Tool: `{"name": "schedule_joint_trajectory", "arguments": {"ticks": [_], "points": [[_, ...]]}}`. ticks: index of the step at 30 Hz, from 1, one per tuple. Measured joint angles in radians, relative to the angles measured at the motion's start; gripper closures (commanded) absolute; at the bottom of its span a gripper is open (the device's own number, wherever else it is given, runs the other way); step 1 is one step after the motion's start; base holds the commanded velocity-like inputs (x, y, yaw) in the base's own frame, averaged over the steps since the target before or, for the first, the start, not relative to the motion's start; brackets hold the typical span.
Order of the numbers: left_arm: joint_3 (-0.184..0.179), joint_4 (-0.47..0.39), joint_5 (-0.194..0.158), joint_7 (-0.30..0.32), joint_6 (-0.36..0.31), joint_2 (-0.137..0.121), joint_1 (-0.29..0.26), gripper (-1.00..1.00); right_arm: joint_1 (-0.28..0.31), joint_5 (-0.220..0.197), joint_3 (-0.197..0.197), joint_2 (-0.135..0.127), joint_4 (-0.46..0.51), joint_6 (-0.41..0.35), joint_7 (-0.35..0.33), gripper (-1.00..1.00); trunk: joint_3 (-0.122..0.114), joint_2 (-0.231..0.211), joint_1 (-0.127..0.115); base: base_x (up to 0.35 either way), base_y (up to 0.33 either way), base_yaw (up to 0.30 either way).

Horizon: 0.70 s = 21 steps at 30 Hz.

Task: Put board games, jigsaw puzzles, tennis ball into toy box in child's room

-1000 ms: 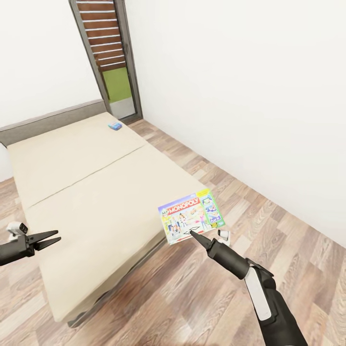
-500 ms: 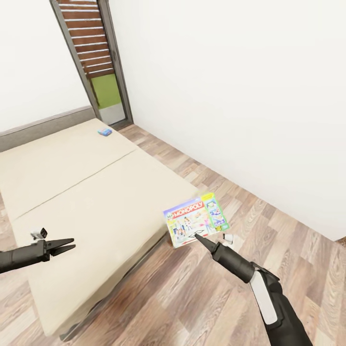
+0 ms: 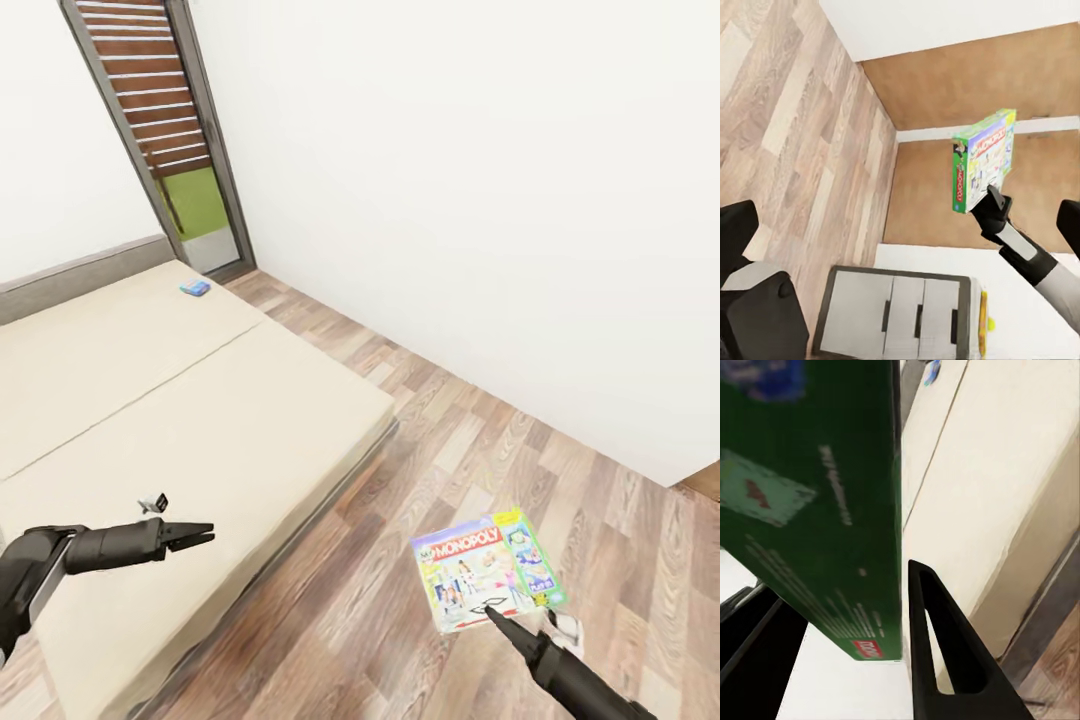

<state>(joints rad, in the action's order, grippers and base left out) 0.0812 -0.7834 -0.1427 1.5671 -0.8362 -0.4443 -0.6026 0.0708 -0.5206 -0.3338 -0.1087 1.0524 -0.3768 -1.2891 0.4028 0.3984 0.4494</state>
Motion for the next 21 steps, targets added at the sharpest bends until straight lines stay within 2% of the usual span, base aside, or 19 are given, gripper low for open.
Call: {"name": "schedule_joint_trajectory", "arguments": {"ticks": [3,6,9,13,21], "points": [[-0.004,0.001,0.0,0.0,0.005,0.001,0.0,-1.0,-0.014,0.002,-0.019,-0.029,-0.117,0.071,-0.095,1.0,-0.005,0.0,0.0,0.0,0.0,-0.158],[-0.003,0.001,-0.001,0.0,0.007,0.003,0.0,-1.0,-0.018,-0.003,-0.035,-0.051,-0.232,0.149,-0.155,1.0,-0.009,0.0,0.0,0.0,0.0,-0.159],[-0.004,0.001,-0.002,0.0,0.007,0.017,0.0,-1.0,-0.019,-0.005,-0.04,-0.057,-0.262,0.173,-0.188,1.0,-0.014,0.0,0.0,0.0,0.0,-0.159],[-0.005,0.001,0.0,0.0,0.008,0.055,0.0,-1.0,-0.021,-0.004,-0.044,-0.068,-0.285,0.202,-0.244,1.0,-0.02,0.0,0.0,0.0,0.0,-0.159],[-0.007,0.001,0.0,0.0,0.008,0.062,0.0,-1.0,-0.02,-0.009,-0.047,-0.069,-0.29,0.203,-0.243,1.0,-0.033,0.0,0.0,0.0,0.0,-0.159]]}}
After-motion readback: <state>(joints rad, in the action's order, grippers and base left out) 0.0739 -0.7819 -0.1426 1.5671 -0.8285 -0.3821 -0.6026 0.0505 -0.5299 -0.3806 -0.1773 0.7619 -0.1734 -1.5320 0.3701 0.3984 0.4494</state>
